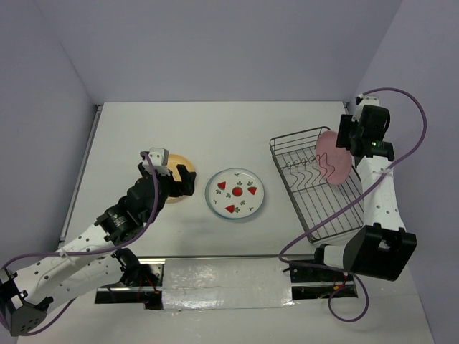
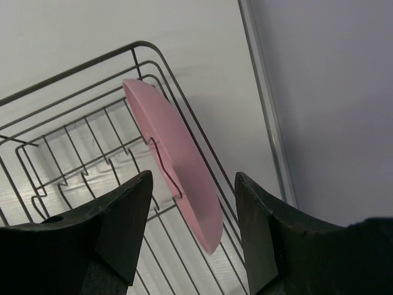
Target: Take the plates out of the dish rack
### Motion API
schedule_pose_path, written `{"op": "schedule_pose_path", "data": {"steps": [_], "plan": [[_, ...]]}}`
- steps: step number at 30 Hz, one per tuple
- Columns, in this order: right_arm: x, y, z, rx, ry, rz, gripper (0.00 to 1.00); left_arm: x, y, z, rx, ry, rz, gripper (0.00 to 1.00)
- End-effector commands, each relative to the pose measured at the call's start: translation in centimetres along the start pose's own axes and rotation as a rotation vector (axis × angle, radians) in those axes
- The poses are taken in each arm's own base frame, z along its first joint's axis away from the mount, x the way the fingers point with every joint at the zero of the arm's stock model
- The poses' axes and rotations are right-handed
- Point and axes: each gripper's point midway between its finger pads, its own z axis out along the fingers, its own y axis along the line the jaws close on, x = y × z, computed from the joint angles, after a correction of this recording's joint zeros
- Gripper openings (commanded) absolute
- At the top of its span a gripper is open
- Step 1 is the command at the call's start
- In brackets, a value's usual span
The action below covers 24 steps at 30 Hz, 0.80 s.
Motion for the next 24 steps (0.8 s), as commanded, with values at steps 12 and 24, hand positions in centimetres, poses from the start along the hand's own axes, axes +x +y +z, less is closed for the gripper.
{"op": "schedule_pose_path", "data": {"steps": [12,24], "plan": [[1.0,-1.6,1.3,0.165,0.092,-0.085,0.57,-1.3,-0.8,-0.1,0.032,-0.045,-0.029,0.99],[2.0,-1.0,2.4,0.295,0.175,-0.125,0.42,-1.3,-1.0,-0.2,0.045,-0.043,-0.032,0.99]]}}
